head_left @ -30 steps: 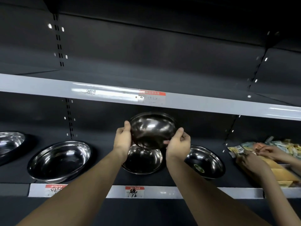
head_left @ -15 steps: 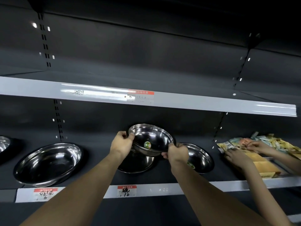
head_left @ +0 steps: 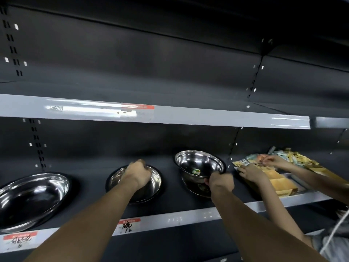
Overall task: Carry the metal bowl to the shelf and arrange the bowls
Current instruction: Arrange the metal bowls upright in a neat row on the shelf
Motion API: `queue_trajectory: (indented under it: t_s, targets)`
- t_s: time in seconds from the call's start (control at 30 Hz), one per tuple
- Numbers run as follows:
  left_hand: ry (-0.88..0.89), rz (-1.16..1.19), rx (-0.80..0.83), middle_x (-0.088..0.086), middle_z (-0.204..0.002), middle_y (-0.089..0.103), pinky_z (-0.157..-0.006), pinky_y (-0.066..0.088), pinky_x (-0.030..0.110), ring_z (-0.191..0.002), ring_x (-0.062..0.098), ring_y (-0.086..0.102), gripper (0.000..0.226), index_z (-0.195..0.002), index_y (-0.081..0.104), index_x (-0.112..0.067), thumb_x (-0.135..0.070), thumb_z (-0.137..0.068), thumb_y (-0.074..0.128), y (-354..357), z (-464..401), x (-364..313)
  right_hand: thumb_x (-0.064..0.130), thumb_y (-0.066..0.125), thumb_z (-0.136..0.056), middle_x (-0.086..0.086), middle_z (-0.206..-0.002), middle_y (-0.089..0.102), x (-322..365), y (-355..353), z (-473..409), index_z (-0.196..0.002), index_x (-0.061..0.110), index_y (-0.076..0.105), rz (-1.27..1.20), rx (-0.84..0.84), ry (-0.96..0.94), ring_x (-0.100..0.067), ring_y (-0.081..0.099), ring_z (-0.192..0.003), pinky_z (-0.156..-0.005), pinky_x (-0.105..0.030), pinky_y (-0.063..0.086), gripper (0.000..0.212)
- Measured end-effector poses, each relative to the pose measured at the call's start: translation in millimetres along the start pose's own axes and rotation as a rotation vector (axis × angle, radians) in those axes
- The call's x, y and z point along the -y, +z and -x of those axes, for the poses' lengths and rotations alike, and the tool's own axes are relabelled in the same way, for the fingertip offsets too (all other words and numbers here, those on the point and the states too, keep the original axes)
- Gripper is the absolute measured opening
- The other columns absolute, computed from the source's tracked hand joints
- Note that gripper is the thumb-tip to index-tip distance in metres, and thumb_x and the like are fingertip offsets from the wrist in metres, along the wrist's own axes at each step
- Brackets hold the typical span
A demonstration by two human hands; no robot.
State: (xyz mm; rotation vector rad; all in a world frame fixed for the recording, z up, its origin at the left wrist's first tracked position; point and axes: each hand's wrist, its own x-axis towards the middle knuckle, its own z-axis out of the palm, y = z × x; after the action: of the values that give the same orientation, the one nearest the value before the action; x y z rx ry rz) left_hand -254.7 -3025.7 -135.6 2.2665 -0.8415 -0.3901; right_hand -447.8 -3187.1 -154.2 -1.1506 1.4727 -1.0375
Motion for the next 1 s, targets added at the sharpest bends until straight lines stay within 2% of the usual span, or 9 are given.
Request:
queue_trajectory:
  t_s: [0.07, 0.13, 0.27, 0.4, 0.5, 0.6, 0.77, 0.9, 1.0]
  targets:
    - [0.036, -0.066, 0.014, 0.014, -0.128, 0.058, -0.101, 0.048, 0.038, -0.113, 0.033, 0.062, 0.036, -0.126, 0.057, -0.014, -0.029, -0.093, 0.052, 8.9, 0.5, -7.5, 0.015, 0.05, -0.098, -0.023, -0.109, 0.072, -3.4, -6.5, -9.6, -0.127, -0.003, 0.054, 0.055, -0.02, 0.007, -0.036, 0.071, -0.096, -0.081, -0.044, 0.059, 0.034]
    - [0.066, -0.122, 0.024, 0.014, -0.134, 0.052, -0.104, 0.045, 0.037, -0.121, 0.033, 0.055, 0.038, -0.129, 0.056, -0.014, -0.029, -0.095, 0.052, 17.7, 0.5, -14.6, 0.018, 0.052, -0.098, -0.023, -0.116, 0.069, -6.6, -10.7, -15.3, -0.129, -0.003, 0.053, 0.113, -0.036, 0.006, -0.038, 0.067, -0.107, -0.091, -0.045, 0.056, 0.037]
    - [0.117, -0.172, 0.051, 0.015, -0.132, 0.054, -0.104, 0.044, 0.035, -0.123, 0.033, 0.054, 0.036, -0.125, 0.059, -0.014, -0.031, -0.094, 0.054, 34.1, -0.5, -26.1, 0.019, 0.053, -0.098, -0.027, -0.118, 0.066, -15.4, -13.7, -22.5, -0.129, -0.001, 0.051, 0.086, -0.043, -0.004, -0.044, 0.067, -0.105, -0.091, -0.054, 0.056, 0.037]
    - [0.161, -0.228, 0.085, 0.013, -0.135, 0.053, -0.107, 0.043, 0.036, -0.126, 0.032, 0.053, 0.041, -0.13, 0.058, -0.016, -0.033, -0.094, 0.054, 47.7, -2.1, -33.9, 0.022, 0.054, -0.099, -0.027, -0.122, 0.064, -24.9, -15.6, -28.4, -0.131, -0.001, 0.048, 0.081, -0.035, 0.021, -0.045, 0.066, -0.107, -0.091, -0.055, 0.056, 0.04]
    - [0.195, -0.291, 0.105, 0.012, -0.141, 0.047, -0.109, 0.042, 0.039, -0.131, 0.032, 0.048, 0.047, -0.138, 0.052, -0.018, -0.036, -0.094, 0.053, 57.0, -5.0, -35.3, 0.022, 0.053, -0.1, -0.027, -0.121, 0.064, -30.3, -16.1, -32.4, -0.132, -0.001, 0.048, 0.09, -0.018, 0.039, -0.045, 0.067, -0.104, -0.089, -0.054, 0.057, 0.04]
    - [0.272, -0.452, 0.096, 0.009, -0.147, 0.042, -0.113, 0.037, 0.04, -0.138, 0.03, 0.038, 0.054, -0.144, 0.044, -0.018, -0.039, -0.094, 0.052, 64.9, -7.9, -34.6, 0.021, 0.052, -0.1, -0.027, -0.116, 0.066, -33.1, -16.2, -35.5, -0.127, -0.003, 0.052, 0.121, -0.012, 0.03, -0.045, 0.068, -0.1, -0.087, -0.055, 0.057, 0.036]
    - [0.319, -0.586, 0.095, 0.009, -0.149, 0.04, -0.116, 0.031, 0.041, -0.142, 0.028, 0.031, 0.057, -0.146, 0.039, -0.02, -0.041, -0.095, 0.05, 72.6, -10.6, -33.0, 0.024, 0.05, -0.101, -0.021, -0.1, 0.073, -41.1, -18.7, -39.6, -0.118, -0.004, 0.059, 0.247, 0.04, -0.012, -0.038, 0.074, -0.088, -0.083, -0.046, 0.06, 0.034]
    - [0.323, -0.571, 0.097, 0.008, -0.149, 0.039, -0.115, 0.031, 0.04, -0.142, 0.028, 0.031, 0.056, -0.146, 0.04, -0.02, -0.042, -0.095, 0.05, 75.6, -12.9, -33.1, 0.027, 0.051, -0.099, -0.023, -0.123, 0.063, -46.8, -21.9, -40.1, -0.126, 0.0, 0.057, 0.335, 0.062, -0.057, -0.04, 0.067, -0.106, -0.093, -0.052, 0.055, 0.039]
    - [0.325, -0.562, 0.1, 0.007, -0.149, 0.039, -0.115, 0.031, 0.04, -0.142, 0.027, 0.031, 0.056, -0.146, 0.04, -0.021, -0.041, -0.095, 0.051, 75.5, -14.9, -33.5, 0.033, 0.046, -0.1, -0.02, -0.121, 0.064, -46.8, -28.3, -38.0, -0.125, 0.003, 0.057, 0.441, 0.056, -0.115, -0.038, 0.067, -0.105, -0.092, -0.05, 0.056, 0.041]
